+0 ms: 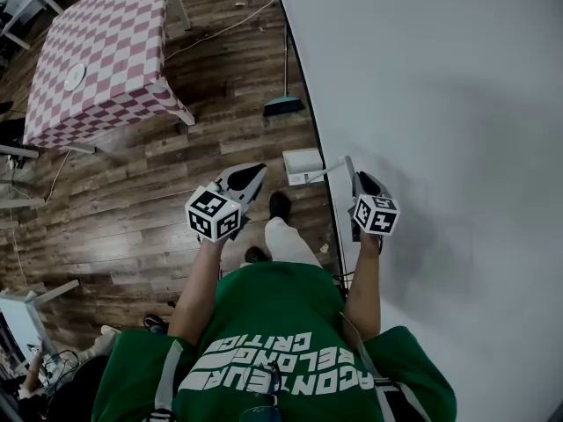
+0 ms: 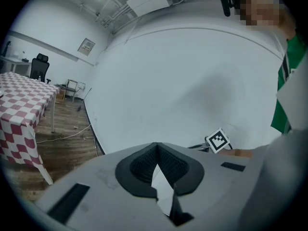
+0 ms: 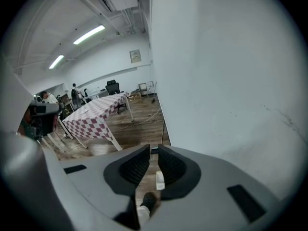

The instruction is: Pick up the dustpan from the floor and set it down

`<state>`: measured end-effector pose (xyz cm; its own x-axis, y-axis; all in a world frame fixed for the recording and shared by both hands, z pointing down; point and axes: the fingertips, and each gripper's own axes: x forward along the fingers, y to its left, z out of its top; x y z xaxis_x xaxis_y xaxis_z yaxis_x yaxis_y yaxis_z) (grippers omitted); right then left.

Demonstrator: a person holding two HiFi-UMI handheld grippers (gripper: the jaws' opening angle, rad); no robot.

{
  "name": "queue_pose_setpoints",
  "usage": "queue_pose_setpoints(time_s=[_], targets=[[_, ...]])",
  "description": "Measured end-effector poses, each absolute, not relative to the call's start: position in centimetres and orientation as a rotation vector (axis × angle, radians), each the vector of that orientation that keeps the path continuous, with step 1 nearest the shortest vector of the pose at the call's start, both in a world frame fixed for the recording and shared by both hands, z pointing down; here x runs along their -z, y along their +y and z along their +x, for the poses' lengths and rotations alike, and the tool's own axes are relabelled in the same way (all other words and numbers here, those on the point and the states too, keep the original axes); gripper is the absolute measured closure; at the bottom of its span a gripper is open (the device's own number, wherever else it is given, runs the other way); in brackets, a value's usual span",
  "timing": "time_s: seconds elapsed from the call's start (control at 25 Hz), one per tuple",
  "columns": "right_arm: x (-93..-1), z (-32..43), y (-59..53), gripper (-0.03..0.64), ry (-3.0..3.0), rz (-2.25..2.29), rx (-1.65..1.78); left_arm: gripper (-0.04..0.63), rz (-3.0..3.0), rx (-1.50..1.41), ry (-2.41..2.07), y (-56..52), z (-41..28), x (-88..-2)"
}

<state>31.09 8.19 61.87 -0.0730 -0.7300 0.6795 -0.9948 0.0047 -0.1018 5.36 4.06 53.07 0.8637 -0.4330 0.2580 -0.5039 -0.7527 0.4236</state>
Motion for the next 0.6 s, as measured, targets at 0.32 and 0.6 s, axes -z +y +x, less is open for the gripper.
queue_pose_setpoints(time_s=[0.32,0.6], targets=[[-69.8,33.3,4.5,0.421,-1.681,1.526,-0.847,0.592,2.539,-0.263,-0.677,2.8,7.4,-53.8],[-76.7,33.5,1.3,0.396,-1.558,1.342,-0.977,0.592,2.545,-0.329,-0.653,1.8,9.7,-54.4]])
